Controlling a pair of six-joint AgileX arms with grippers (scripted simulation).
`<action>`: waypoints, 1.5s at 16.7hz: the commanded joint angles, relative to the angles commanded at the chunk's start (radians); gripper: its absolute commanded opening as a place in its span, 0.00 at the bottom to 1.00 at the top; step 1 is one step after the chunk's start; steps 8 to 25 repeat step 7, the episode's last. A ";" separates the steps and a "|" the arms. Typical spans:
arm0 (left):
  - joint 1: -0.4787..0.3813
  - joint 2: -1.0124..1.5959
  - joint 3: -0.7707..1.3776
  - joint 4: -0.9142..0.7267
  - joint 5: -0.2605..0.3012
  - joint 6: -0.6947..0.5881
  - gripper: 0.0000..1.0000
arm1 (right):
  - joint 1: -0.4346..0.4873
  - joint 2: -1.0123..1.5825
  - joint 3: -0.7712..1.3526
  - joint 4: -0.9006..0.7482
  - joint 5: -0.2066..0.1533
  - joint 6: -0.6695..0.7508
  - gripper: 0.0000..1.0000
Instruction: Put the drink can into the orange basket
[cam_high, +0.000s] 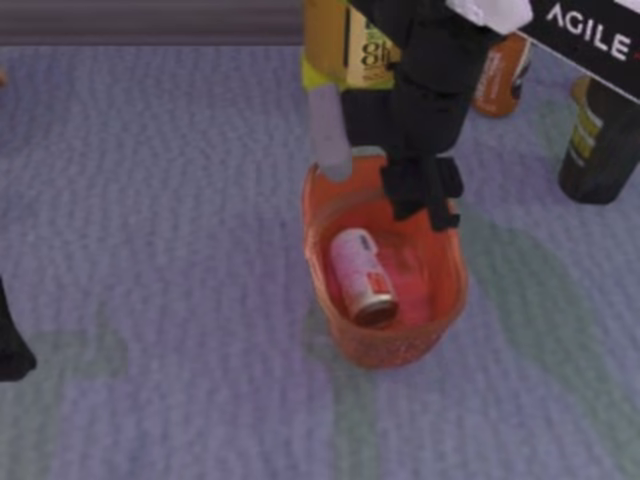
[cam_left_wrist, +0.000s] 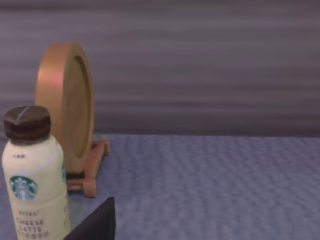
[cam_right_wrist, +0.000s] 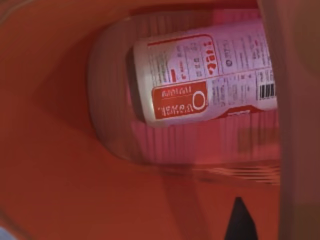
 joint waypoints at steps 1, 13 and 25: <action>0.000 0.000 0.000 0.000 0.000 0.000 1.00 | -0.004 0.001 0.025 -0.025 -0.001 -0.005 0.00; 0.000 0.000 0.000 0.000 0.000 0.000 1.00 | -0.029 -0.002 0.187 -0.190 -0.001 -0.033 0.00; 0.000 0.000 0.000 0.000 0.000 0.000 1.00 | -0.029 -0.002 0.187 -0.190 -0.001 -0.033 0.00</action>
